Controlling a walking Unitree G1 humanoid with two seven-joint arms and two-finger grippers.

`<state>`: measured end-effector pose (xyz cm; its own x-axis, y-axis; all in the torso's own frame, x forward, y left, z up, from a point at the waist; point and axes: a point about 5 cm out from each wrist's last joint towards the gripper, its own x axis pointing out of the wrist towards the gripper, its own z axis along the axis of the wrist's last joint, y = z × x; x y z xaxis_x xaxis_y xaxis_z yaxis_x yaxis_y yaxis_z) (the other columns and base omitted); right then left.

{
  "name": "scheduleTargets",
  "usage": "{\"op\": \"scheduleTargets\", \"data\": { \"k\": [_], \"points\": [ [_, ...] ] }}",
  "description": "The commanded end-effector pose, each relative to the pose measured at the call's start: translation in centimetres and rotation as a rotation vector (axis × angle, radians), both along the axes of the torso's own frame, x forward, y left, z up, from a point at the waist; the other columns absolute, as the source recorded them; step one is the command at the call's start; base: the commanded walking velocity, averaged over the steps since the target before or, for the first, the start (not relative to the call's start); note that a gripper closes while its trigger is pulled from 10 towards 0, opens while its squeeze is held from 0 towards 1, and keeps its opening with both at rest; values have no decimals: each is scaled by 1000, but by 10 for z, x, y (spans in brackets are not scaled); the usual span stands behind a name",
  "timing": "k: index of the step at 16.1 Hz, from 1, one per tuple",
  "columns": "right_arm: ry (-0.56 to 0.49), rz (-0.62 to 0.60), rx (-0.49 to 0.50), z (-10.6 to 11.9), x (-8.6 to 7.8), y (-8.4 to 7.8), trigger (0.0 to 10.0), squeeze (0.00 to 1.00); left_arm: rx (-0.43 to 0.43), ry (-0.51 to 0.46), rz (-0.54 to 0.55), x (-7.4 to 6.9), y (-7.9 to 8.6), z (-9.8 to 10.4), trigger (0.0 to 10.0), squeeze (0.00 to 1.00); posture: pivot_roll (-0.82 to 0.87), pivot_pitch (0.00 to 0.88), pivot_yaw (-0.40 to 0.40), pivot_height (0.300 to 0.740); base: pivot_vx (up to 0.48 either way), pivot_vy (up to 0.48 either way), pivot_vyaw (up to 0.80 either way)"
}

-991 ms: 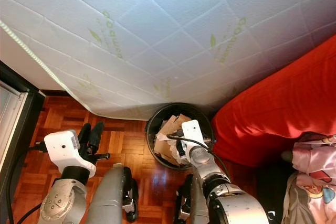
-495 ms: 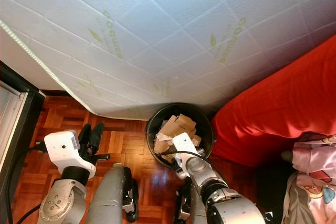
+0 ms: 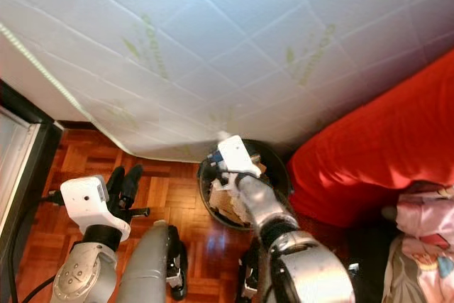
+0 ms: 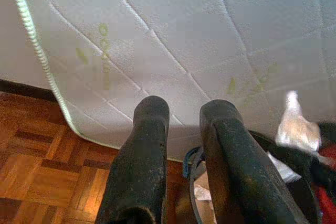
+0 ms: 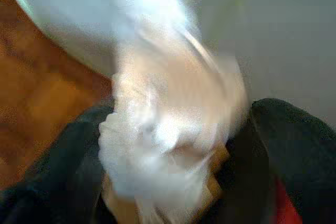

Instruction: Clean up the room

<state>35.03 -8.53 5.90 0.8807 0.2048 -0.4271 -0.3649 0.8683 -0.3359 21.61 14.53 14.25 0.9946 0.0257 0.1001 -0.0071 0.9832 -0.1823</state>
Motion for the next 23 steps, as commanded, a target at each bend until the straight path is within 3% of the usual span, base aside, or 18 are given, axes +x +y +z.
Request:
{"op": "scheduleTargets", "data": {
  "k": [1,2,4,5,7,8,9,10,11,12,16,20,23],
  "points": [
    [253,-55,-138,-54,-38,-24,10000,0,9,21,-3,-3,0,-2,10000,0,255,396,-49,657,0,0,0],
    [365,-138,-63,-70,-53,-34,10000,0,8,22,-1,-4,0,-3,10000,0,251,396,-50,657,0,0,0],
    [337,-129,12,-67,-51,-28,10000,0,6,24,-3,-4,-1,-3,10000,0,251,396,-50,657,0,0,0],
    [187,-126,98,-45,-32,-17,10000,0,5,24,-6,-4,-2,-3,10000,0,251,400,-47,657,0,0,0],
    [-26,-201,189,-8,-5,-14,10000,0,8,19,-3,-3,-1,-1,10000,0,257,395,-47,657,0,0,0],
    [-54,-196,169,-3,-2,-14,10000,1000,9,18,-2,-3,0,-1,10000,0,257,395,-47,657,0,0,0],
    [-43,-187,151,-4,-2,-13,10000,1000,10,19,-1,-3,0,-1,10000,0,256,391,-47,657,0,0,0],
    [12,-164,151,-10,-6,-11,10000,529,10,19,0,-3,0,-2,10000,0,254,392,-50,657,0,0,0],
    [35,-143,137,-13,-8,-10,10000,173,10,19,0,-3,0,-2,10000,0,251,392,-51,657,0,0,0],
    [42,-139,134,-16,-10,-11,10000,0,9,19,-1,-3,-1,-2,10000,0,248,391,-52,657,0,0,0],
    [84,-196,244,-35,-25,-25,10000,0,12,46,7,-4,2,-11,10000,0,228,381,-53,657,0,0,0],
    [68,-383,367,-51,-42,-71,10000,0,78,105,32,-2,18,-33,10000,0,208,335,-51,657,0,0,0],
    [19,-502,392,-59,-59,-113,10000,0,125,152,80,2,43,-51,10000,0,193,245,-39,657,0,0,0]
  ]
}}
